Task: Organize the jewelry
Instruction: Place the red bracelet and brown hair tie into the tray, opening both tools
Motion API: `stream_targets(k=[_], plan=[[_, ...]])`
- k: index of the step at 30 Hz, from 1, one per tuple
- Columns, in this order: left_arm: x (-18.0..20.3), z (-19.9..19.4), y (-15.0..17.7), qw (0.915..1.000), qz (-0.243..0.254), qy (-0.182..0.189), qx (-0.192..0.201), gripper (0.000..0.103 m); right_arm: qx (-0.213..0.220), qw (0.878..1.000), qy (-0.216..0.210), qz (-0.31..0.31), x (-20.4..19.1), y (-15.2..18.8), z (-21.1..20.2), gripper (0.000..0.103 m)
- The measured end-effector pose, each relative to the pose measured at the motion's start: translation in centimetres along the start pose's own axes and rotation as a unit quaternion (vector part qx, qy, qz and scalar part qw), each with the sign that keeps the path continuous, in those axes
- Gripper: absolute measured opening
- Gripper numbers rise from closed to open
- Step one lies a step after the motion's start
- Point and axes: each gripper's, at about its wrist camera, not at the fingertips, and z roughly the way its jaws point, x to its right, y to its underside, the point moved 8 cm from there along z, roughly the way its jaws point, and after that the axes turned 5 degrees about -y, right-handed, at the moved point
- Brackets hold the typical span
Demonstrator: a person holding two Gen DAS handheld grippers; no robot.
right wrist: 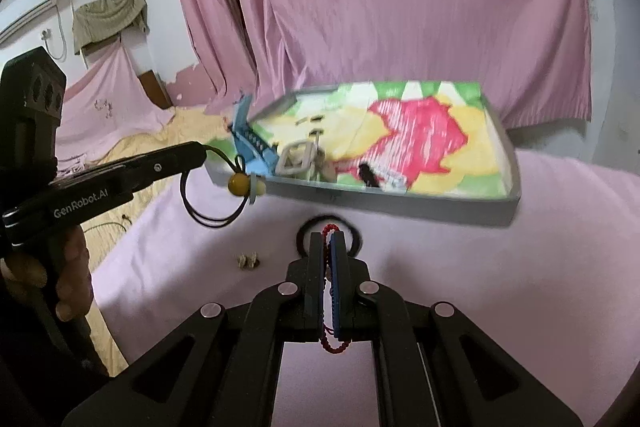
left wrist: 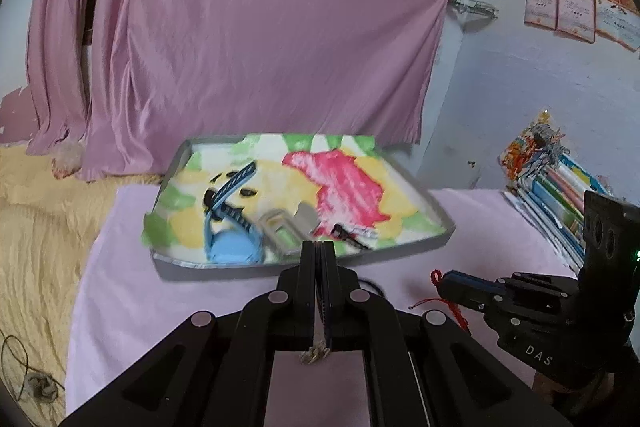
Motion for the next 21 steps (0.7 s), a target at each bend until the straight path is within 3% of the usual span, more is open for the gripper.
stream_targets(k=[12, 21], plan=[[3.5, 3.8, -2.8, 0.9994, -0.009, 0.020, 0.025, 0.003, 0.038, 0.999, 0.023, -0.005, 4.0, -5.4, 0.3, 0.003], [4.4, 8.6, -2.3, 0.9996, -0.018, 0.019, -0.007, 0.003, 0.015, 0.999, 0.030, 0.012, 7.8, -6.7, 4.5, 0.003]])
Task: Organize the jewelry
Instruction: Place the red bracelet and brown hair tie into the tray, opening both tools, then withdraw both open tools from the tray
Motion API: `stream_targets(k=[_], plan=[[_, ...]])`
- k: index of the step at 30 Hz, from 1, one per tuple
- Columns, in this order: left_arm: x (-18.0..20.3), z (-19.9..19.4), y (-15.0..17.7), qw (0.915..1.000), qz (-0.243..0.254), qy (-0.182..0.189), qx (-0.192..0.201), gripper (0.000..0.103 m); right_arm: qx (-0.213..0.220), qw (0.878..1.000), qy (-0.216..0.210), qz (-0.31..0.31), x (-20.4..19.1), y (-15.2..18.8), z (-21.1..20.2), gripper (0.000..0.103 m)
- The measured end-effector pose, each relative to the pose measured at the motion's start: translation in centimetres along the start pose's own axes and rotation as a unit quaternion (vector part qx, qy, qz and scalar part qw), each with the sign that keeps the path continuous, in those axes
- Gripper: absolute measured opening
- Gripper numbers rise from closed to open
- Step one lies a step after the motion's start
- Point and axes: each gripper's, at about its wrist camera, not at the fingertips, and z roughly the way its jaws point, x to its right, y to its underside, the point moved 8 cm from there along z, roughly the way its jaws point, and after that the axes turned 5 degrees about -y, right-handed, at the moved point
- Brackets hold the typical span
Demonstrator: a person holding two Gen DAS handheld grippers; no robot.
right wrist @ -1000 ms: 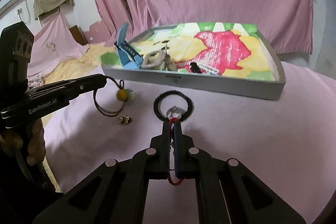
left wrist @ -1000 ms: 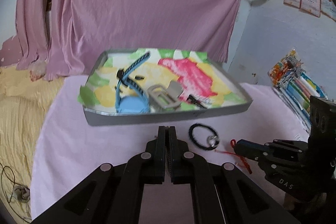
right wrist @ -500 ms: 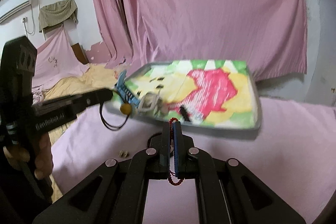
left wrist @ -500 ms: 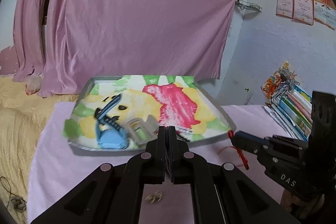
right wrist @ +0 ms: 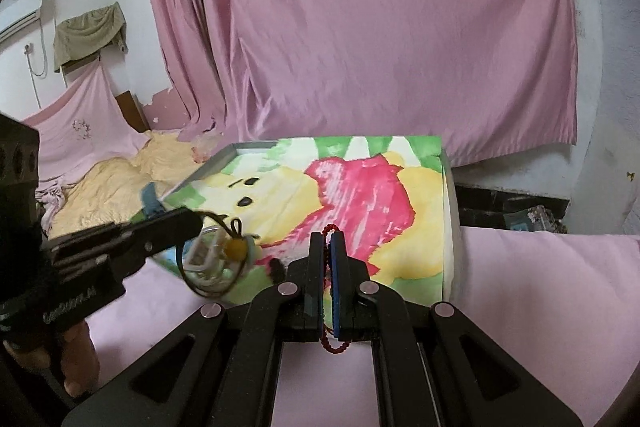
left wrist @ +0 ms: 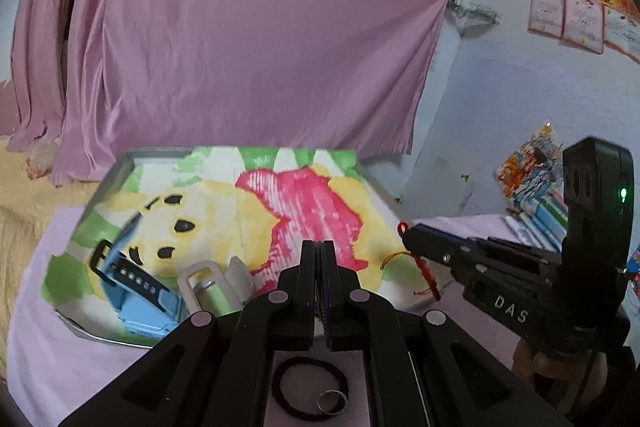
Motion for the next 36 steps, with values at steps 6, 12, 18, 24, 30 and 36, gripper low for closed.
stream_targets(k=[6, 12, 18, 24, 30, 36], plan=[[-1.0, 2.8, 1.5, 0.9986, -0.001, -0.027, -0.047, 0.003, -0.039, 0.999, -0.009, 0.010, 1.1, 1.0, 2.9, 0.003], [-1.3, 3.8, 2.5, 0.9964, 0.002, -0.036, -0.076, 0.003, -0.068, 0.997, -0.017, 0.026, 1.6, 2.4, 4.9, 0.003], [-1.6, 3.7, 2.8, 0.9957, -0.001, -0.044, -0.081, 0.004, -0.095, 0.994, -0.020, 0.042, 2.0, 3.6, 5.9, 0.004], [-1.8, 3.0, 2.7, 0.9957, -0.004, -0.054, -0.075, 0.018, -0.084, 0.995, -0.009, 0.047, 2.3, 3.4, 4.7, 0.004], [-1.7, 1.4, 2.2, 0.9968, -0.008, -0.058, -0.054, 0.023, -0.045, 0.998, 0.011, 0.048, 2.2, 3.0, 1.8, 0.004], [-2.0, -1.8, 1.7, 0.9983, -0.023, -0.054, -0.007, 0.054, 0.008, 0.998, 0.029, 0.051, 1.7, 2.8, -1.7, 0.005]])
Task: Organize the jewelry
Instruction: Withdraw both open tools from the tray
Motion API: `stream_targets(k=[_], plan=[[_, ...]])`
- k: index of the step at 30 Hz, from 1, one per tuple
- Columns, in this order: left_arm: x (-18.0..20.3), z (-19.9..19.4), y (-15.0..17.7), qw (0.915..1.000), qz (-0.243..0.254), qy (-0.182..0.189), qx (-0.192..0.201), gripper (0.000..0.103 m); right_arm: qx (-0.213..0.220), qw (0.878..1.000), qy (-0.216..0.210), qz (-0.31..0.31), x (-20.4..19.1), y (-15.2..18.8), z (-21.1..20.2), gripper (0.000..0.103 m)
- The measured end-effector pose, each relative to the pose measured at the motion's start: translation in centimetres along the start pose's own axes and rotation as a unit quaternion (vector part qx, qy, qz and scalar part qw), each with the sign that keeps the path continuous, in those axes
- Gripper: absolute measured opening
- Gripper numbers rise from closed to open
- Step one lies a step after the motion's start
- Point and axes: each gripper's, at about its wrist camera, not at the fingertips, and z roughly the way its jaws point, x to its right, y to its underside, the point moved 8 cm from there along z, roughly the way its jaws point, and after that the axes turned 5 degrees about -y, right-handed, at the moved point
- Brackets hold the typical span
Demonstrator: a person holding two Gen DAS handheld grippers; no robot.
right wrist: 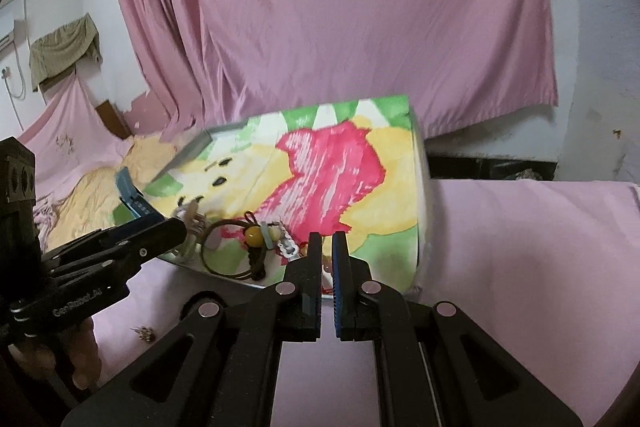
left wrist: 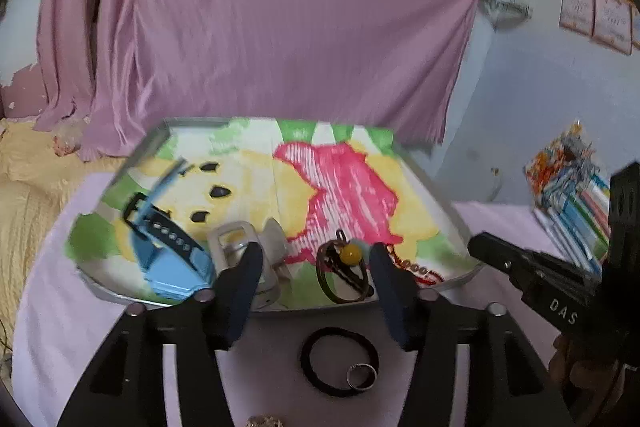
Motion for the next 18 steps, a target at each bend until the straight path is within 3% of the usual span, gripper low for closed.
stream_targets(k=[3, 5, 10, 12, 14, 18], plan=[[-0.5, -1.6, -0.1, 0.9998, 0.002, -0.006, 0.016, 0.059, 0.029, 1.000, 0.005, 0.003, -0.4, 0.0, -1.7, 0.018], [-1.0, -2.8, -0.1, 0.9994, 0.000, -0.010, 0.032, 0.069, 0.055, 0.998, 0.008, 0.005, -0.8, 0.1, -3.1, 0.045], [-2.6, -5.9, 0.1, 0.9968, -0.008, -0.022, 0.077, 0.092, 0.107, 0.994, 0.014, -0.002, -2.4, 0.5, -6.0, 0.050], [-3.1, -6.9, 0.3, 0.9953, -0.005, -0.028, 0.092, 0.098, 0.131, 0.991, 0.019, -0.004, -3.0, 0.8, -7.2, 0.059], [-3.5, -8.1, 0.6, 0.9932, 0.001, -0.036, 0.111, 0.102, 0.153, 0.988, 0.021, -0.007, -3.5, 1.2, -8.3, 0.075], [-4.5, -10.0, 1.5, 0.9903, 0.004, -0.042, 0.132, 0.103, 0.180, 0.983, 0.028, -0.019, -4.7, 2.2, -10.0, 0.093]])
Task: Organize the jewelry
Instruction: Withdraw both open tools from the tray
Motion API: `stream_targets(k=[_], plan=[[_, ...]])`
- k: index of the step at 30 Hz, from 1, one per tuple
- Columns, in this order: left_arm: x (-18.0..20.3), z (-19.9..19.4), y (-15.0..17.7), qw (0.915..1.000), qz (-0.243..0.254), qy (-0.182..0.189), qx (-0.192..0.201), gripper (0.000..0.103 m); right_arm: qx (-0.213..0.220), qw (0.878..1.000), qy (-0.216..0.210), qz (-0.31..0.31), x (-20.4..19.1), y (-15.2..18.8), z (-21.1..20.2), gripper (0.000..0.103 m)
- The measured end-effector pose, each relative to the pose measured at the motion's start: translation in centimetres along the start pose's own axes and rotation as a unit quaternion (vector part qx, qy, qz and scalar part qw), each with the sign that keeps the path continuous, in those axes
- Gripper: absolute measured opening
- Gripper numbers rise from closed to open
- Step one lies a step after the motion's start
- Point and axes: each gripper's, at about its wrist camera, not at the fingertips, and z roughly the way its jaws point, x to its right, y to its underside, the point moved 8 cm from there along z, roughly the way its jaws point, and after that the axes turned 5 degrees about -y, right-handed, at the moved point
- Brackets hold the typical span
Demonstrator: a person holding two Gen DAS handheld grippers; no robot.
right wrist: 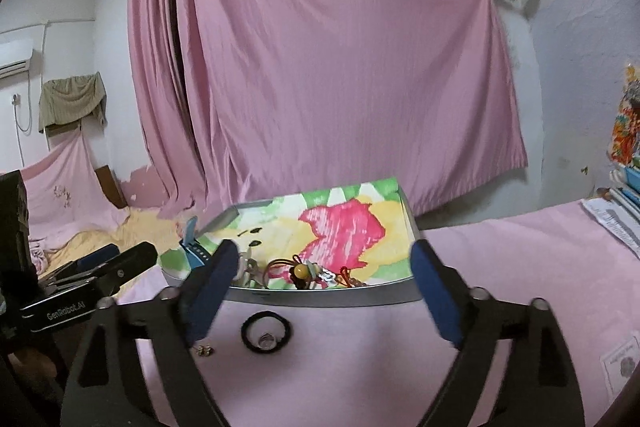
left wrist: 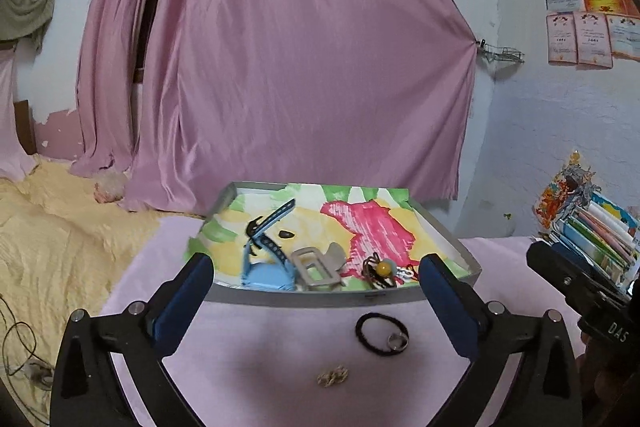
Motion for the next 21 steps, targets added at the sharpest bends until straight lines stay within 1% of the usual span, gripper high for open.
stream_targets(k=[3, 5, 7, 16, 21], plan=[[-1.0, -0.9, 0.7, 1.0000, -0.003, -0.007, 0.005, 0.103, 0.006, 1.000, 0.000, -0.007, -0.6, 0.6, -1.0, 0.096], [-1.5, -1.4, 1.1, 0.9999, -0.005, -0.010, 0.008, 0.103, 0.006, 1.000, 0.001, -0.010, -0.9, 1.2, -1.5, 0.100], [-2.2, -1.9, 1.5, 0.9998, -0.008, -0.014, 0.012, 0.103, 0.007, 1.000, 0.002, -0.013, -1.1, 1.7, -1.9, 0.101], [-3.2, -1.9, 3.2, 0.9997, 0.000, -0.023, -0.002, 0.103, -0.011, 0.999, 0.008, -0.033, -1.9, 3.0, -2.0, 0.101], [-3.4, -1.4, 4.0, 0.9995, 0.005, -0.026, -0.016, 0.103, -0.031, 0.999, 0.008, -0.043, -2.0, 3.3, -1.3, 0.101]])
